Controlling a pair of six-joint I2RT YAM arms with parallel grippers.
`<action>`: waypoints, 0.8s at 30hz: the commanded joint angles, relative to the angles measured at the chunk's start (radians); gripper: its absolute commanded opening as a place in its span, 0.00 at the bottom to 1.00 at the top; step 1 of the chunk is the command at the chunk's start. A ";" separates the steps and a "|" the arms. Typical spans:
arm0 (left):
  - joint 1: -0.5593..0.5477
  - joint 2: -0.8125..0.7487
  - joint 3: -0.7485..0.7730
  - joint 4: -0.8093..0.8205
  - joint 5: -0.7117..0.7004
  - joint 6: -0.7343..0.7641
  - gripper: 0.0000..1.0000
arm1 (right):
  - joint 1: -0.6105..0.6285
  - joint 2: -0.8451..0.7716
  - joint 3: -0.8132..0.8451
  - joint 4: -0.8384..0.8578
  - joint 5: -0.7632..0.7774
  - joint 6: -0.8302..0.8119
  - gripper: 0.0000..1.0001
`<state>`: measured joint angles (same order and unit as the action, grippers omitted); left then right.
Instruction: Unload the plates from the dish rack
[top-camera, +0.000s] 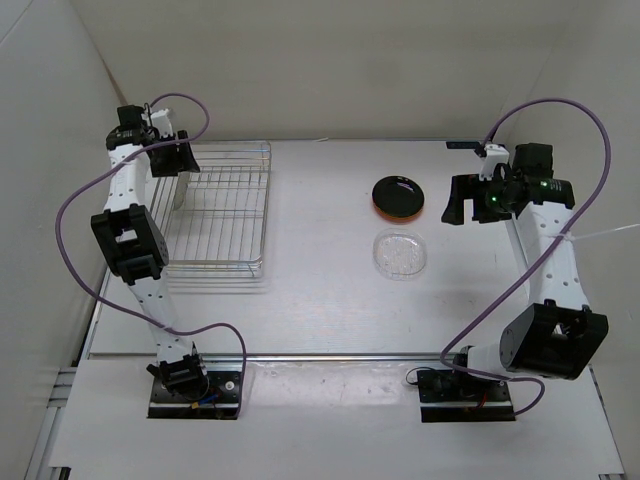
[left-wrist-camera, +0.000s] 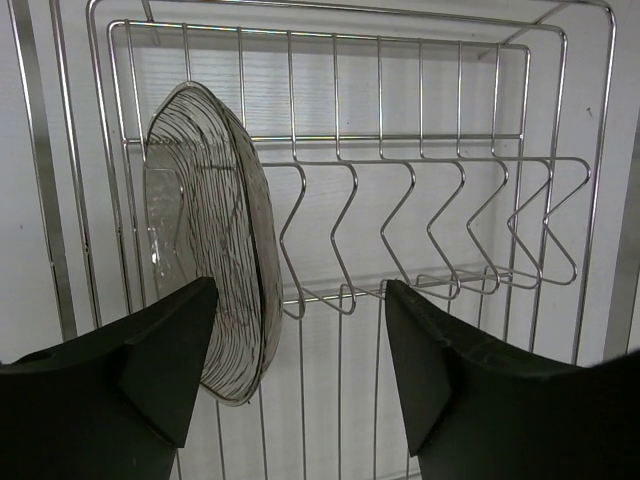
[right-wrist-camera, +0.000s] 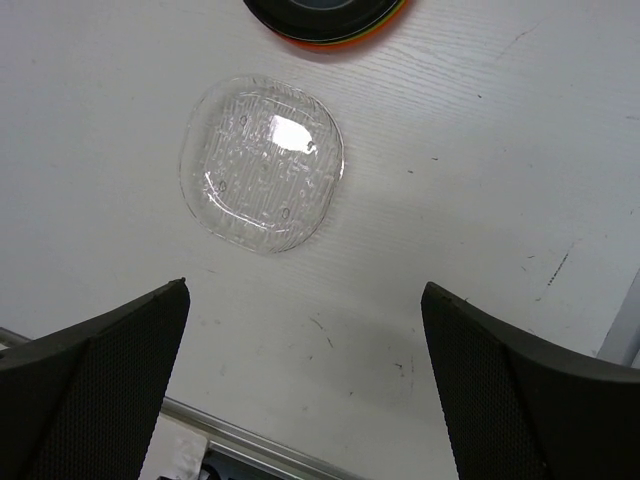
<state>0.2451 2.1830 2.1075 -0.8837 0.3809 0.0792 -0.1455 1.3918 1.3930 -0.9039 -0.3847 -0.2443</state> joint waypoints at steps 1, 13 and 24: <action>0.006 -0.054 -0.006 0.032 0.030 -0.022 0.77 | 0.001 -0.031 0.000 0.000 -0.013 -0.015 1.00; 0.016 -0.063 -0.034 0.042 0.010 -0.032 0.45 | 0.001 -0.031 -0.028 0.019 -0.031 -0.015 1.00; 0.036 -0.072 -0.035 0.042 0.010 -0.052 0.14 | 0.001 -0.040 -0.048 0.028 -0.040 -0.006 1.00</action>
<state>0.2691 2.1826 2.0651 -0.8566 0.4011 0.0330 -0.1455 1.3804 1.3449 -0.8982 -0.4042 -0.2440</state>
